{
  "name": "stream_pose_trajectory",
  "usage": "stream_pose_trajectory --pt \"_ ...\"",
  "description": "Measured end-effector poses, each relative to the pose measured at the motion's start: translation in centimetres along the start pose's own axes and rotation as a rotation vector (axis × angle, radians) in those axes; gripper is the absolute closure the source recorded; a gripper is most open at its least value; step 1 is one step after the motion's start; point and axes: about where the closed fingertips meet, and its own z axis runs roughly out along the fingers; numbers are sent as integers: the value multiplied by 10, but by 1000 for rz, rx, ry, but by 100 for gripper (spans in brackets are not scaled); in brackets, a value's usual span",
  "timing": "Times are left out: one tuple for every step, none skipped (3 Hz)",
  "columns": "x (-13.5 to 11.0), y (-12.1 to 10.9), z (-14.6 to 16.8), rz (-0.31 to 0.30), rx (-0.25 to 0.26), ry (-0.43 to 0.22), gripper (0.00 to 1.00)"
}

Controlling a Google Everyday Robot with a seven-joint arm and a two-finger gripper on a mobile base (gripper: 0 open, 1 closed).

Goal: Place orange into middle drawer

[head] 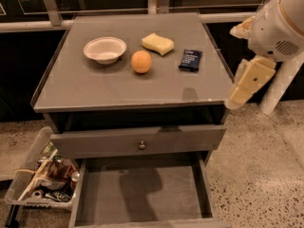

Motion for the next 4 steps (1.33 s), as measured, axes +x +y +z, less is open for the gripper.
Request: stream_pose_trajectory --pt "-37 -14 14 -11 -7 -170 0" --pt "-45 -15 22 -27 -4 -179 0" --pt "-65 -29 60 -37 2 -220 0" --pt "-83 -48 100 -27 14 -270 0"
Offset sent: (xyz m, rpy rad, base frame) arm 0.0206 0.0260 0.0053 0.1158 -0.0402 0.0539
